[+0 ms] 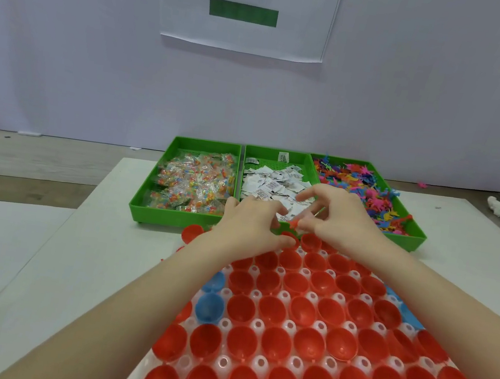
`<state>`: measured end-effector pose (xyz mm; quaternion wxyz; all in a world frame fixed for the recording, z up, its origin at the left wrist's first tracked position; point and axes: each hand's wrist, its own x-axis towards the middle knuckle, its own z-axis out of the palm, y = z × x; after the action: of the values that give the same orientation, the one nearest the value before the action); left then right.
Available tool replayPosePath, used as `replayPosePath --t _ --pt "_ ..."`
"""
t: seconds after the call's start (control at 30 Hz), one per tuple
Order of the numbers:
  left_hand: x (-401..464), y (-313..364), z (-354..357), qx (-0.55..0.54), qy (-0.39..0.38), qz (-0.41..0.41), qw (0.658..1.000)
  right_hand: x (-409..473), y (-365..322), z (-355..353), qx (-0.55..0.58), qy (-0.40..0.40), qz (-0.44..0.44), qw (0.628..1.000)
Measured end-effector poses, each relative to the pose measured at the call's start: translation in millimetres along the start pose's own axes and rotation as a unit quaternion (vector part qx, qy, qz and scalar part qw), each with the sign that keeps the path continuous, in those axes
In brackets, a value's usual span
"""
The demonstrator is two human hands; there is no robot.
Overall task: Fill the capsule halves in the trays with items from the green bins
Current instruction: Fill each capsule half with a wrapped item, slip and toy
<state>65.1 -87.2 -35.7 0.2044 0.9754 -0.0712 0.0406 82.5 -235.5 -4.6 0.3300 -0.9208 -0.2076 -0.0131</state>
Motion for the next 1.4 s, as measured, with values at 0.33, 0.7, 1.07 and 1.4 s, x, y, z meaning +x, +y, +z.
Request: replayPosePath --t 0.33,0.7,1.07,1.4 --pt "4 -1 9 -0.043 0.013 0.005 0.999 6 -4 4 -0.075 -0.108 -0.054 0.990" --pt "4 2 9 0.012 0.041 0.037 0.998 3 5 12 -0.009 -0.060 -0.038 0.997" --pt "2 3 7 0.040 0.045 0.039 0.997 6 1 5 0.028 -0.112 -0.007 0.993" --pt "-8 7 -3 0.078 0.082 0.060 0.992 7 0 -17 0.018 -0.060 -0.015 0.998"
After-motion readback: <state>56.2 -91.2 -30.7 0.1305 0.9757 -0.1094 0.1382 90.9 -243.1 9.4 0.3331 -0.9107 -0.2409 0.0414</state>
